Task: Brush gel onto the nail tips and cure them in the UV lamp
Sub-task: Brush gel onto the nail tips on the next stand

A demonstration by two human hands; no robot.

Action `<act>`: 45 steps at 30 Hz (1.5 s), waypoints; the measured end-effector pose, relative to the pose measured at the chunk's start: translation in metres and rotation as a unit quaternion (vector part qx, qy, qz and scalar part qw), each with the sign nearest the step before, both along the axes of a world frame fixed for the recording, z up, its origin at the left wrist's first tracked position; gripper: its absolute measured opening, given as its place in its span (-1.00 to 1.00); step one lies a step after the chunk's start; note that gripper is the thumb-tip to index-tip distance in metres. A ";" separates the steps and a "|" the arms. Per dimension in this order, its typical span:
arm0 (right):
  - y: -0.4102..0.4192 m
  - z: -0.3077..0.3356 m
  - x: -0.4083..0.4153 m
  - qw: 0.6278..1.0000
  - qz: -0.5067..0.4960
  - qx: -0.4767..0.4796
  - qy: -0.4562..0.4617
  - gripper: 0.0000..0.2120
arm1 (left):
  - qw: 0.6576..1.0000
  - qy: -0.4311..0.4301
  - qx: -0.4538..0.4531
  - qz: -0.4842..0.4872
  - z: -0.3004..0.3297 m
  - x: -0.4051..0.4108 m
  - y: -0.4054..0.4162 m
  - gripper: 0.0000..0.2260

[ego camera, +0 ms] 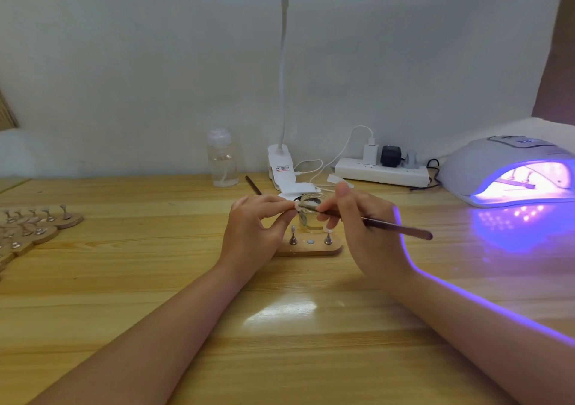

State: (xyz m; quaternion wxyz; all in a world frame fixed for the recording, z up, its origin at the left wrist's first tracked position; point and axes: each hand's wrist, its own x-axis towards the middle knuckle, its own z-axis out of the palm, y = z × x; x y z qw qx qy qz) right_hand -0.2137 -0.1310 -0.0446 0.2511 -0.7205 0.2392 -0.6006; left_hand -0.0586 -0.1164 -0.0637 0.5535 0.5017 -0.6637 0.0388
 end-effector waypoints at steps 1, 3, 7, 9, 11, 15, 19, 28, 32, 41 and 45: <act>0.000 0.001 0.000 1.000 -0.006 -0.009 0.014 -0.73 | 1.000 0.001 0.001 -0.001 0.000 0.000 0.000 -0.90; 0.001 0.001 0.001 1.000 0.000 -0.001 0.026 -0.76 | 1.000 0.001 0.003 0.002 0.001 0.000 0.000 -0.90; 0.002 0.000 0.001 0.998 0.033 0.048 -0.031 -0.68 | 1.000 0.001 0.004 0.006 0.002 -0.001 0.000 -0.89; 0.002 0.001 0.001 0.999 0.019 0.040 -0.019 -0.69 | 1.000 -0.002 0.005 0.006 0.002 -0.001 0.001 -0.89; 0.002 0.001 0.002 0.999 0.017 0.044 -0.007 -0.70 | 1.000 -0.005 0.009 0.005 0.002 -0.001 0.001 -0.90; 0.005 0.001 0.002 0.993 0.047 0.100 -0.041 -0.60 | 1.000 -0.006 0.013 0.006 0.003 -0.001 0.002 -0.91; 0.004 0.002 0.000 0.992 0.030 0.099 -0.078 -0.60 | 1.000 0.005 0.002 0.007 0.004 0.000 0.002 -0.89; 0.003 -0.002 -0.001 1.000 -0.015 0.013 -0.001 -0.74 | 0.999 0.035 0.006 0.033 0.002 0.001 0.001 -0.93; 0.003 -0.003 -0.001 0.999 -0.021 -0.021 0.044 -0.74 | 0.999 0.024 0.006 0.036 0.003 0.000 0.002 -0.94; 0.002 -0.002 -0.001 0.998 -0.020 -0.028 0.051 -0.74 | 0.999 0.017 0.008 0.036 0.005 -0.002 0.003 -0.91; 0.003 -0.007 0.000 0.999 0.009 0.039 0.027 -0.64 | 0.999 0.004 0.006 0.037 0.005 -0.002 0.004 -0.91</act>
